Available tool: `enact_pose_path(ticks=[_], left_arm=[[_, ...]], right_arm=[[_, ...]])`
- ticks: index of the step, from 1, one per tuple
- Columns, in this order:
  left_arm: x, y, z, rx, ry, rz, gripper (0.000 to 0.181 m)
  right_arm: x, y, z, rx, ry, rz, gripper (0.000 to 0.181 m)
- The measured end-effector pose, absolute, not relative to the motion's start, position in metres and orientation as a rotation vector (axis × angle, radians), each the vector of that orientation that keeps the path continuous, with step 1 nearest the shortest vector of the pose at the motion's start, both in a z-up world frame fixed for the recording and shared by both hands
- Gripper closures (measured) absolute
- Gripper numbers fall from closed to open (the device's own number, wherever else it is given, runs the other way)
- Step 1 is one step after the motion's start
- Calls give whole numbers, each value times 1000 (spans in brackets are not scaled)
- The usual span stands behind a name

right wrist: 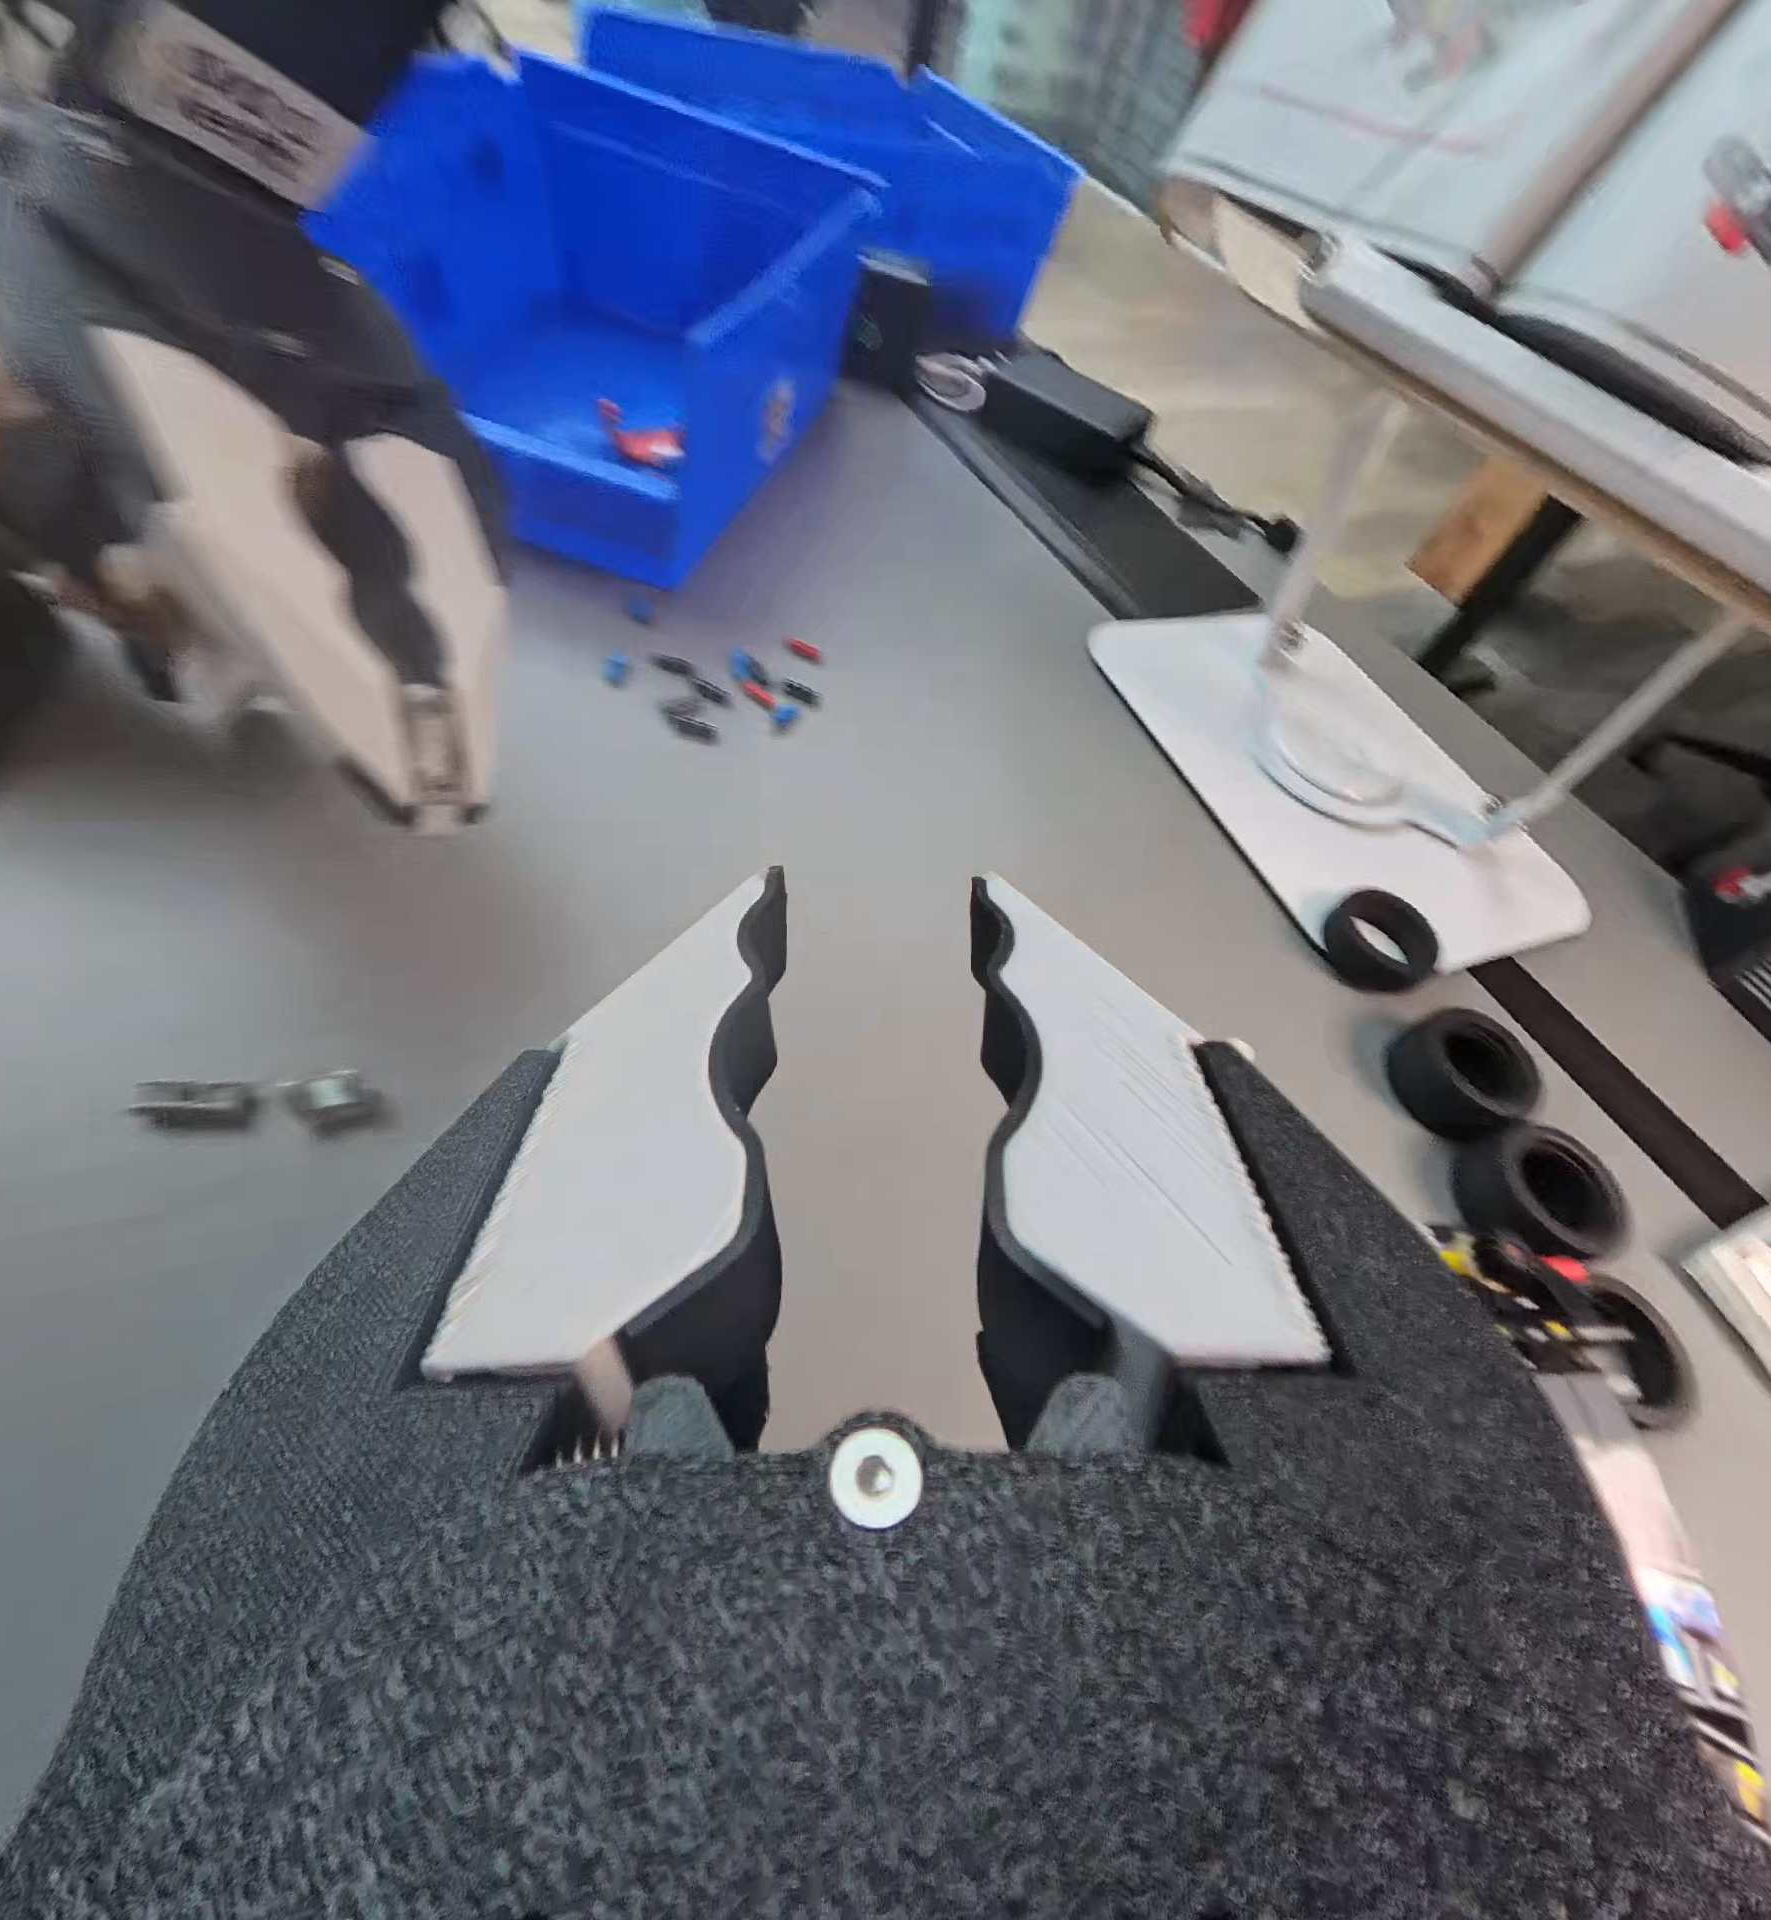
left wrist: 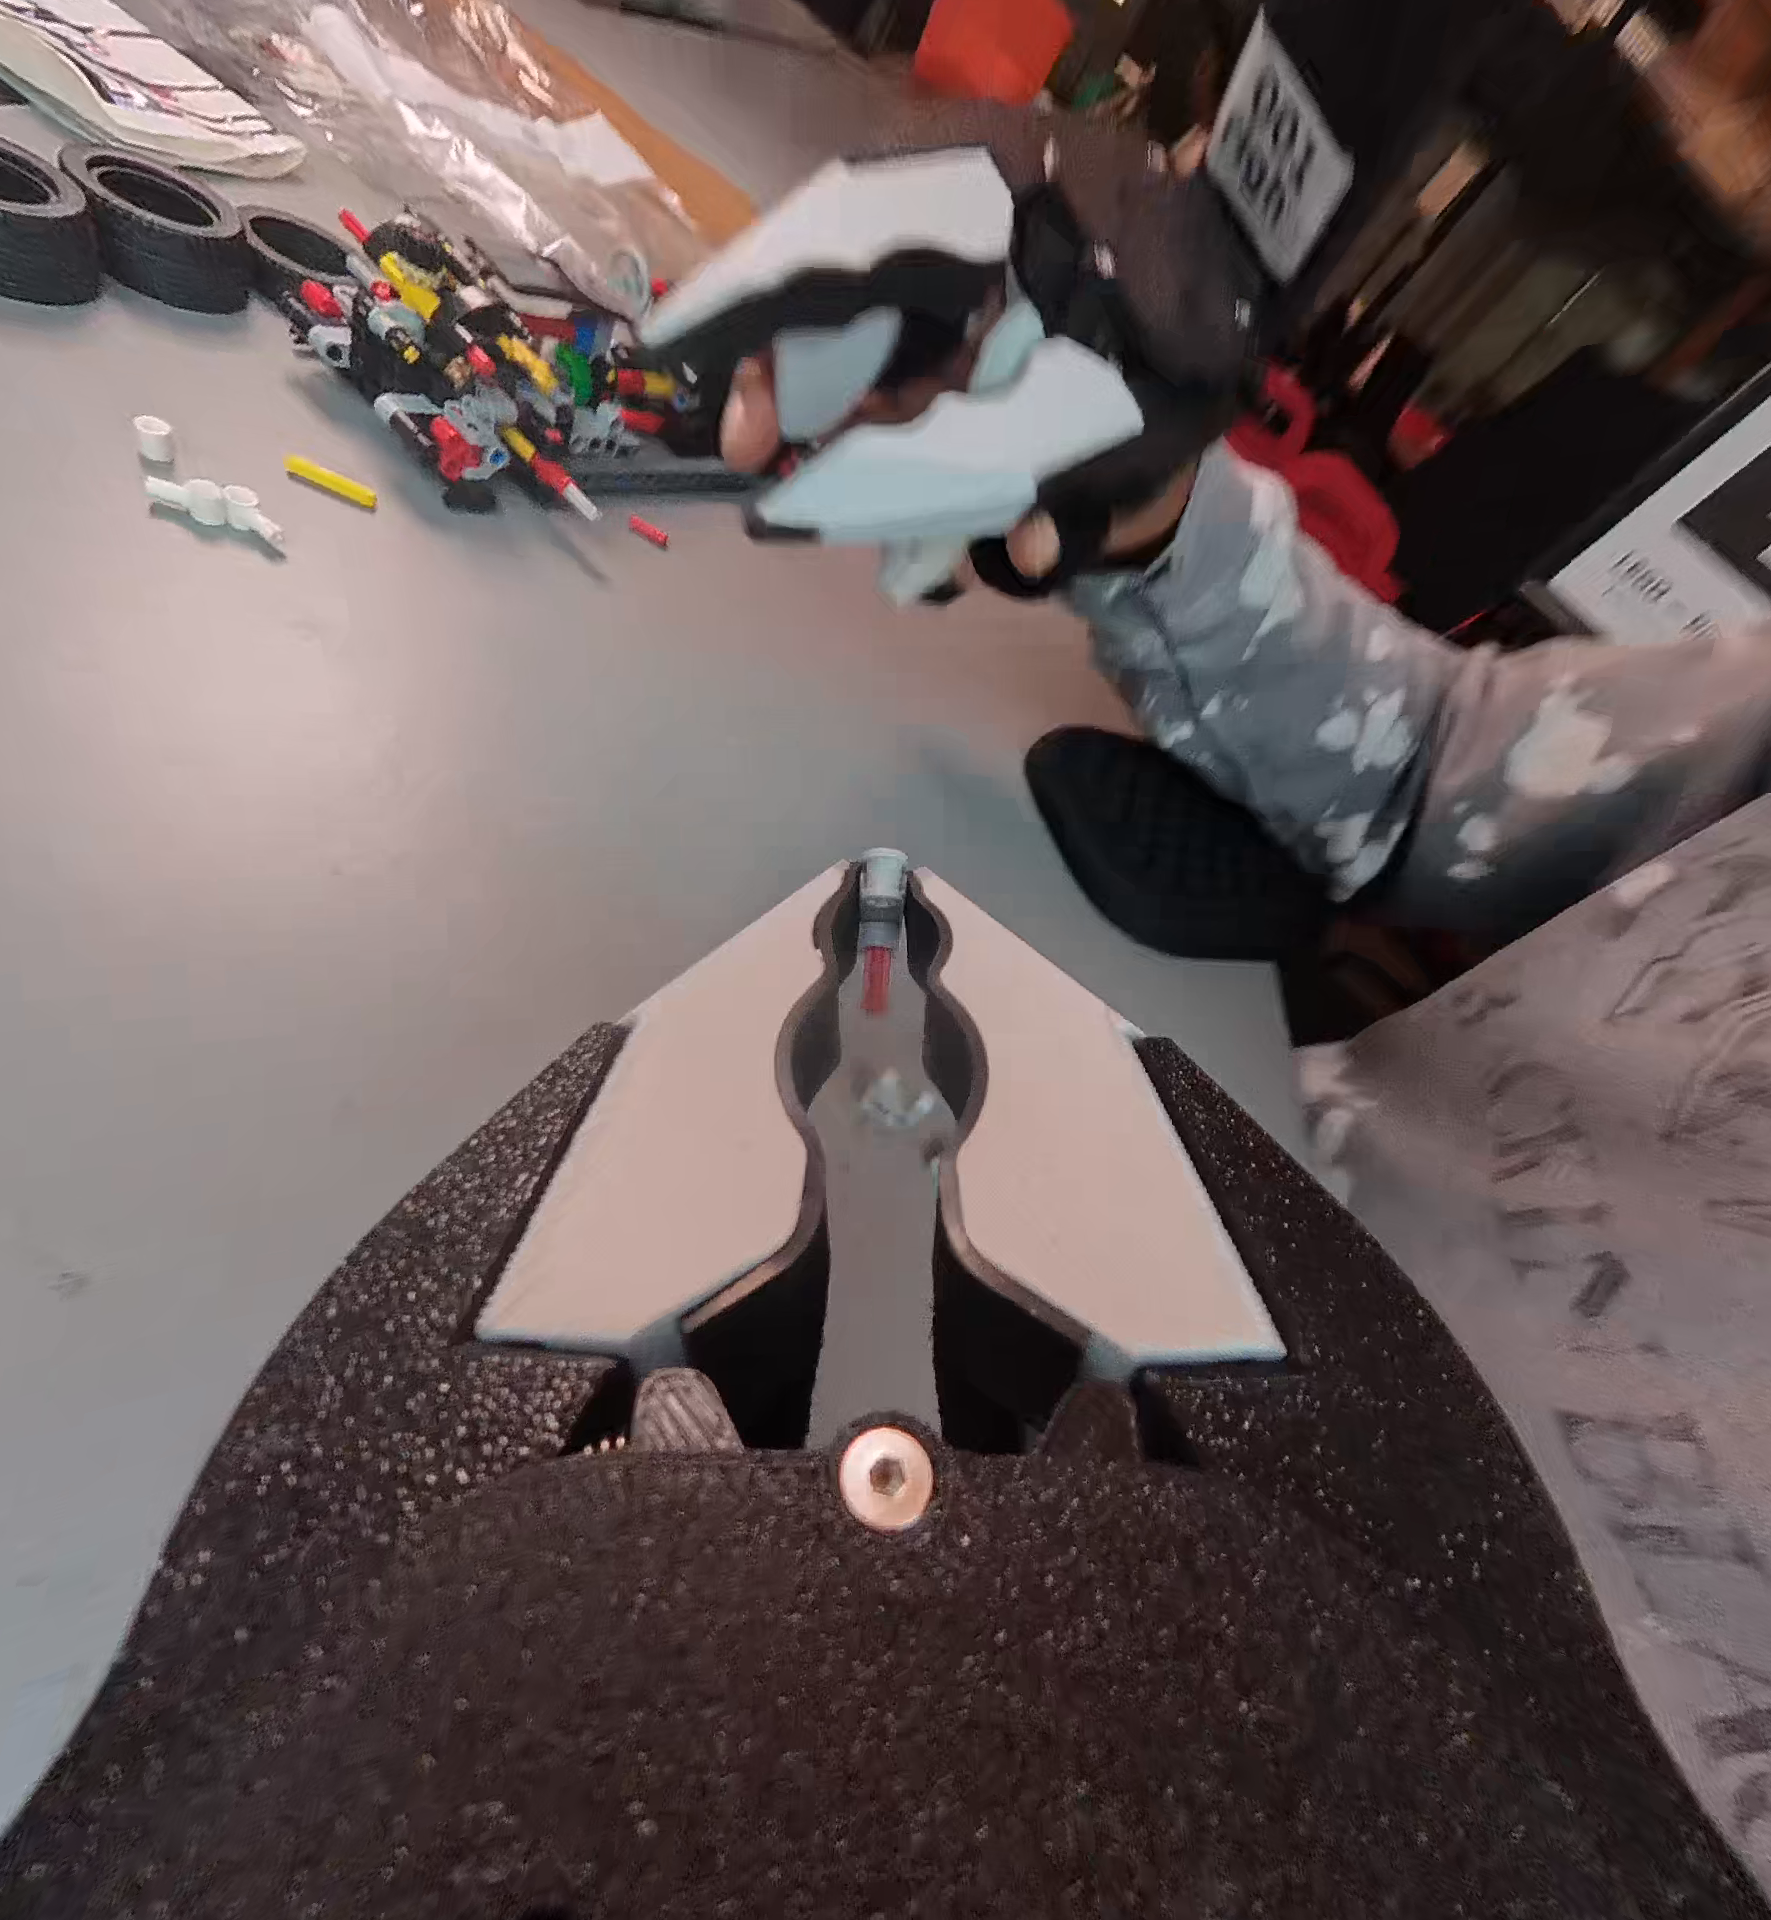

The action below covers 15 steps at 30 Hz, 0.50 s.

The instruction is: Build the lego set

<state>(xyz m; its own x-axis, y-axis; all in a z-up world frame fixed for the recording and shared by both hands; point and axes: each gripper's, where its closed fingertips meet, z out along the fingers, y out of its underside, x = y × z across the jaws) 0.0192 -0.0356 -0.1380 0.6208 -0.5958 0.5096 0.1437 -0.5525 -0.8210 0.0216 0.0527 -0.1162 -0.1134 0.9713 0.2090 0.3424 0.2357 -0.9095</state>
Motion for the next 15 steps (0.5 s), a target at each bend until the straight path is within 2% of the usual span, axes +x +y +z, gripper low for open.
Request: enact_pose_path(ticks=[5,11,15], left_arm=[[13,-29,-103,-1701,6,-1384,176],[10,-20,-90,-1479,-296,-1553,176],[12,-21,-92,-1480,-299,-1554,176]], right_arm=[[31,-25,-108,-994,-1614,965,151],[8,-29,-99,-998,-1462,758,147],[5,-25,-91,-906,-1476,721,155]])
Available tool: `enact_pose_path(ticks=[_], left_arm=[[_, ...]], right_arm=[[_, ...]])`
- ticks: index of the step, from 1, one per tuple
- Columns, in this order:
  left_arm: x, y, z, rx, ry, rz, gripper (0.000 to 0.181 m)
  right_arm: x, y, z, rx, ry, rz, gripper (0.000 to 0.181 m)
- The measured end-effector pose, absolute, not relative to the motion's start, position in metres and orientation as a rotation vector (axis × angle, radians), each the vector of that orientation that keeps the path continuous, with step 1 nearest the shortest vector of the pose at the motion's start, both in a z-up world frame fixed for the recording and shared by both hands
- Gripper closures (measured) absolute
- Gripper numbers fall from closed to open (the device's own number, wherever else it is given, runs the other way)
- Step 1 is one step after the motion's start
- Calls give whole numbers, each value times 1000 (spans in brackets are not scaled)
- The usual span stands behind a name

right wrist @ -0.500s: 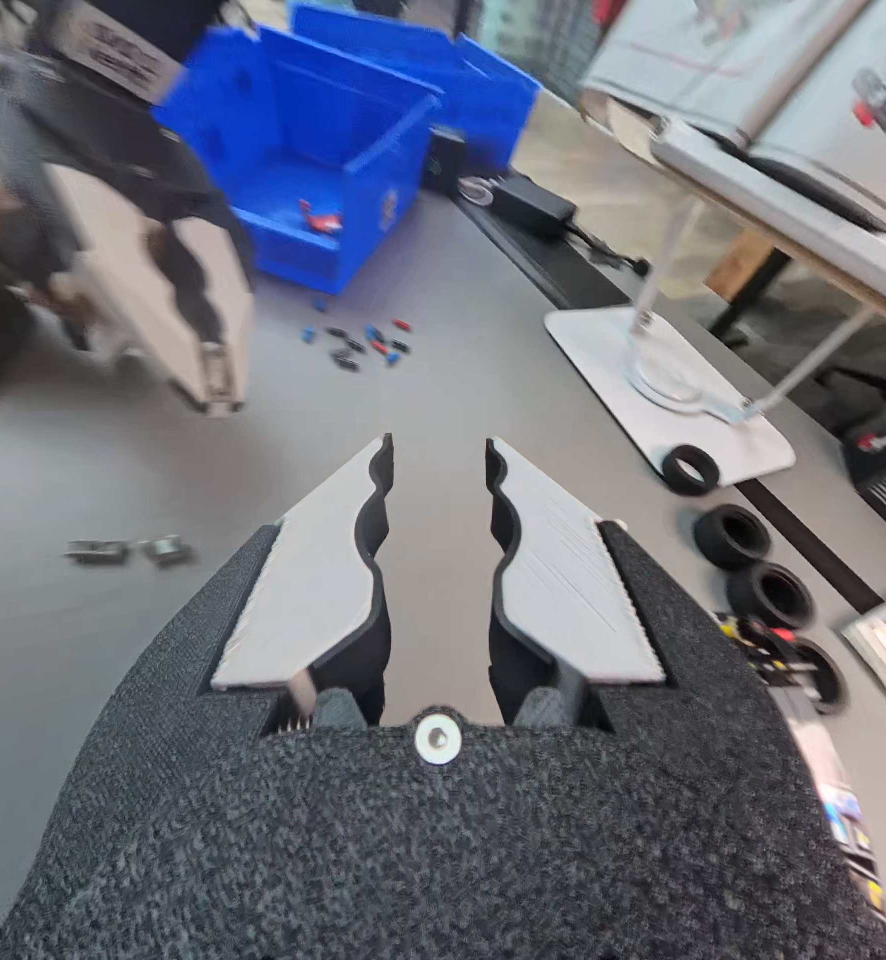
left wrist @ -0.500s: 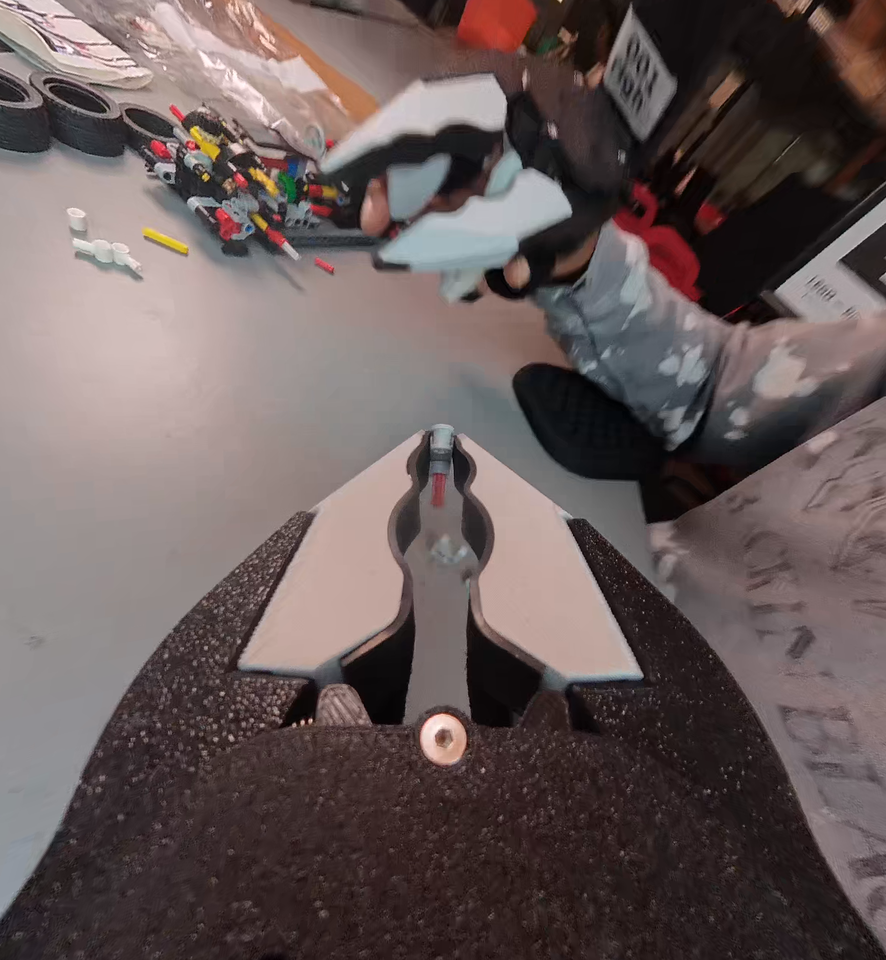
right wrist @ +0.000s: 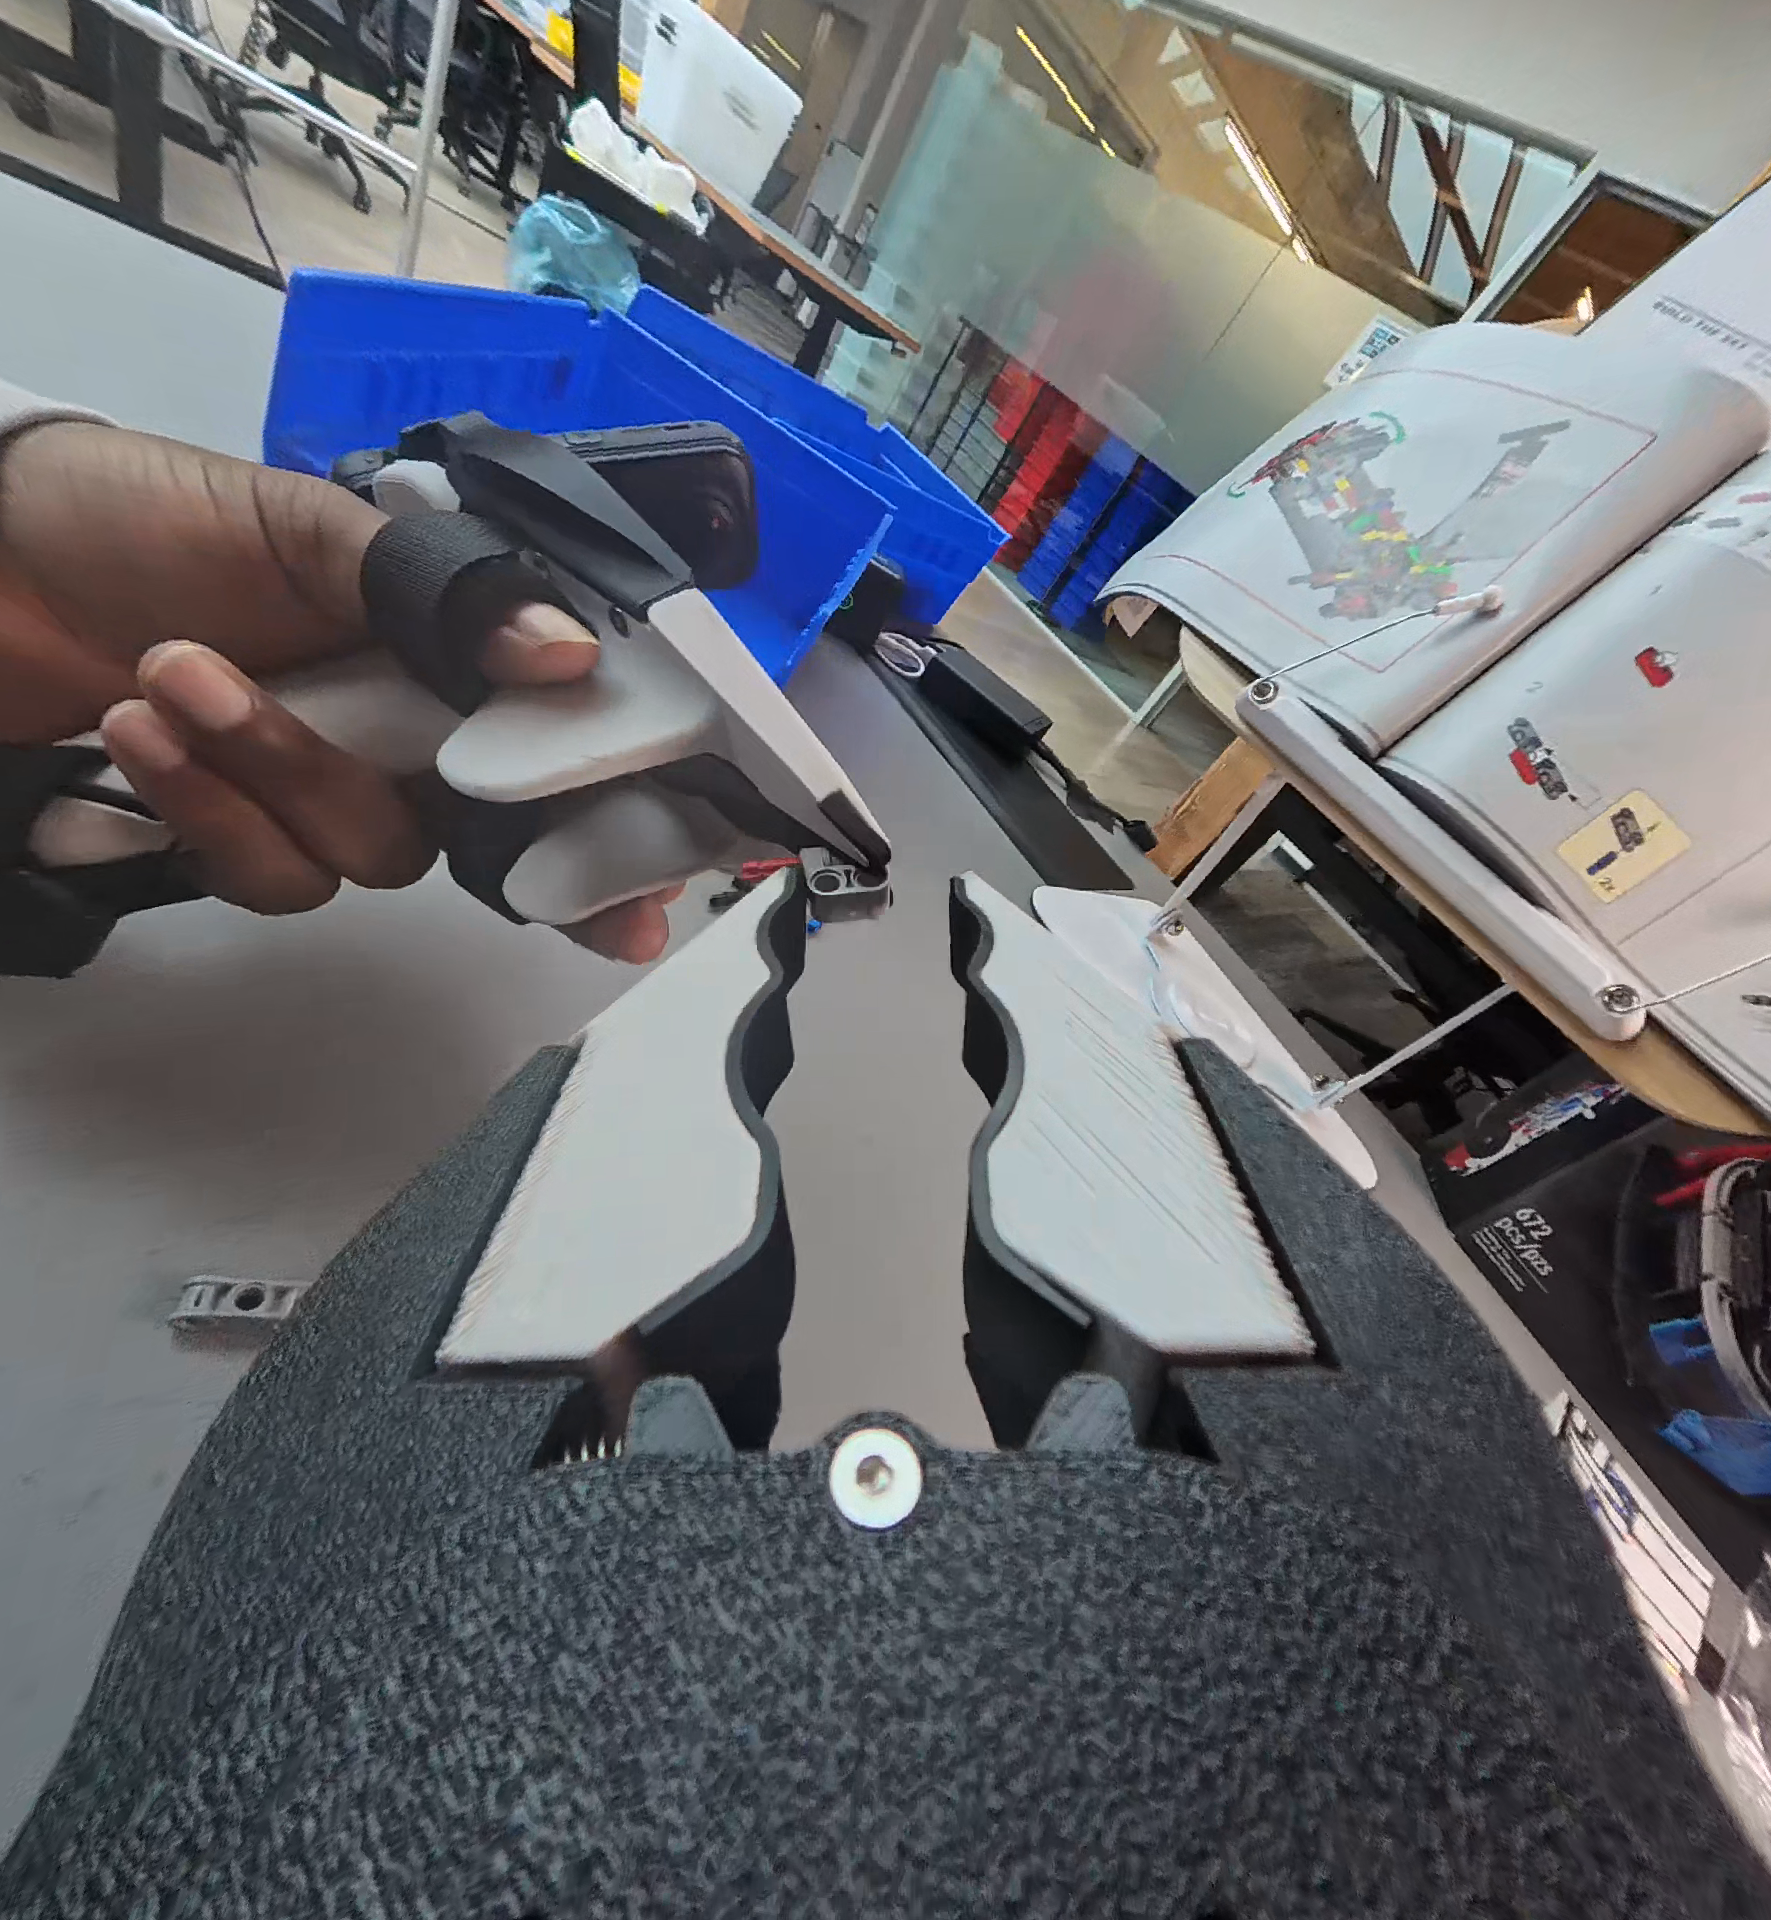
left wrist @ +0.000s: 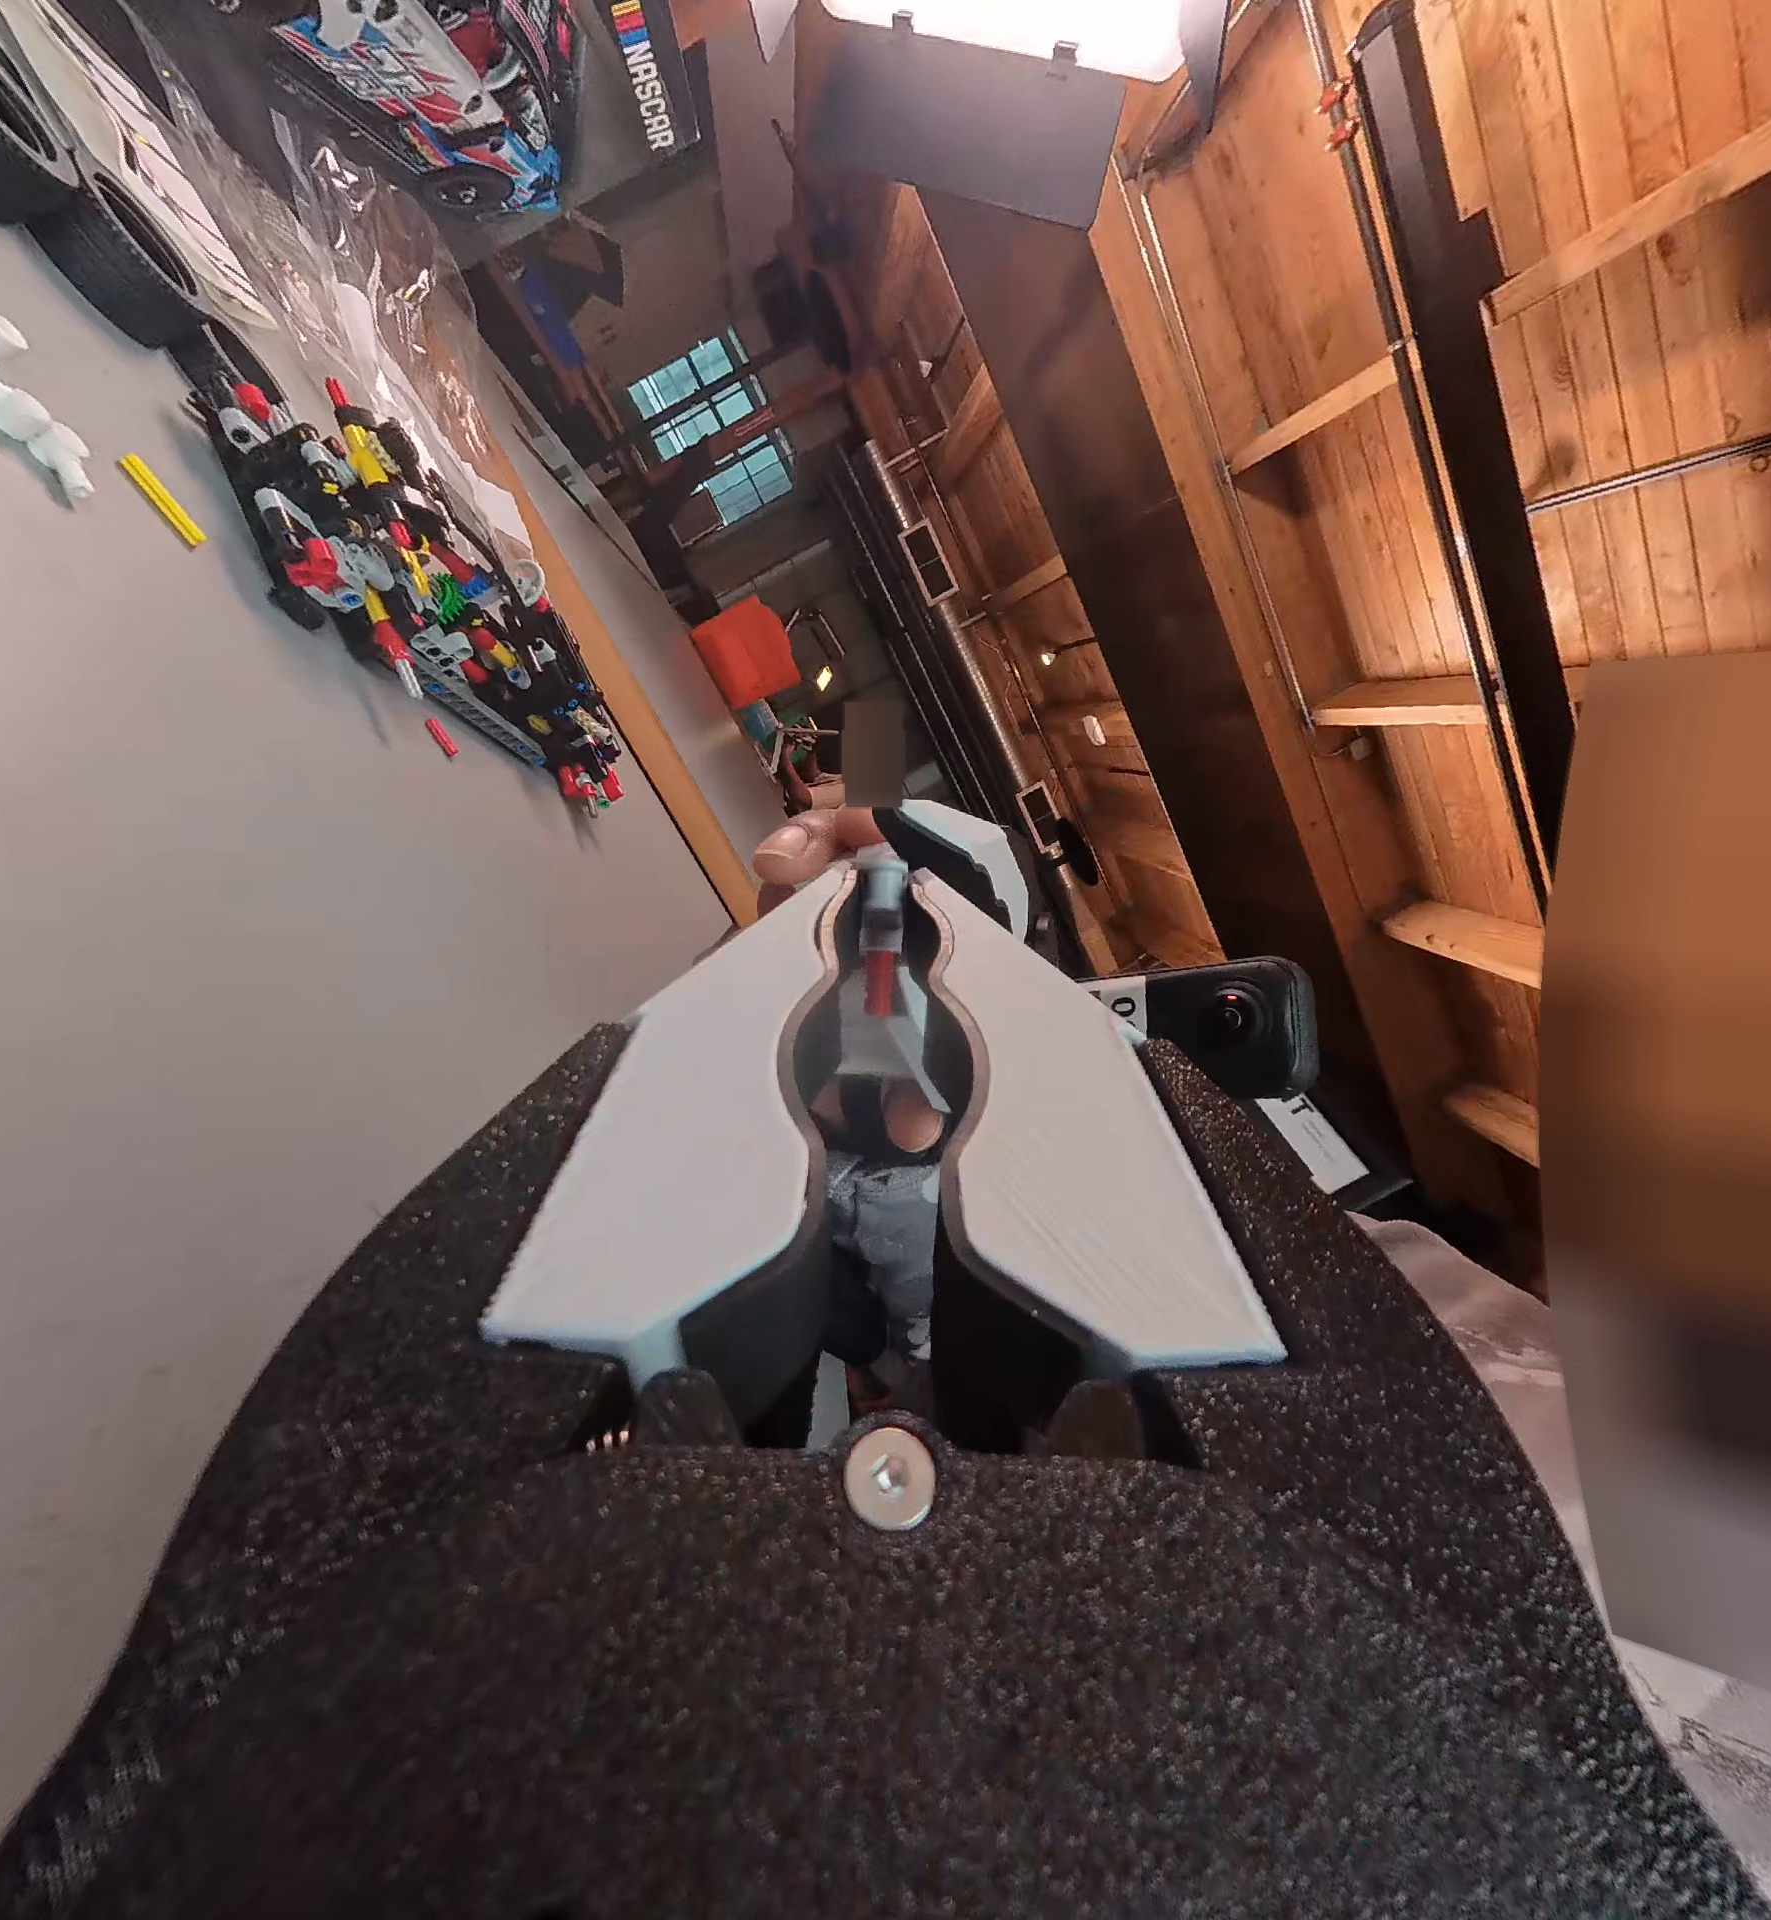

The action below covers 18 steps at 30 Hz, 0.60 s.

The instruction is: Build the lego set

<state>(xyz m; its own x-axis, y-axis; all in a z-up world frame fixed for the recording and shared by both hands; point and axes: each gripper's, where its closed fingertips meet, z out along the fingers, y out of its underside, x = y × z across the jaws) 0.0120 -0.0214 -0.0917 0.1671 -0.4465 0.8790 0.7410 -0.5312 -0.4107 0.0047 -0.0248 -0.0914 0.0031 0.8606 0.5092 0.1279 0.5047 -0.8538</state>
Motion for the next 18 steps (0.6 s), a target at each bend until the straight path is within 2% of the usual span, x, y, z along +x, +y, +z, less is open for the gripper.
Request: enact_pose_path(ticks=[2,3,5,8,12,18], left_arm=[[6,-22,-91,-1468,-302,-1546,176],[5,-23,-91,-1468,-295,-1553,176],[6,-24,-93,-1477,-288,-1559,176],[3,-22,-91,-1444,-313,-1573,176],[1,-20,-92,-1428,-319,-1518,176],[6,-20,-89,-1413,-274,-1452,176]], right_arm=[[10,-14,-88,-929,-1452,743,159],[14,-1,-82,-963,-1390,727,174],[21,14,-75,-995,-1339,741,178],[26,11,-73,-1032,-1323,869,178],[18,-21,-92,-1093,-1406,1064,167],[8,-33,-100,-1161,-1423,1149,175]])
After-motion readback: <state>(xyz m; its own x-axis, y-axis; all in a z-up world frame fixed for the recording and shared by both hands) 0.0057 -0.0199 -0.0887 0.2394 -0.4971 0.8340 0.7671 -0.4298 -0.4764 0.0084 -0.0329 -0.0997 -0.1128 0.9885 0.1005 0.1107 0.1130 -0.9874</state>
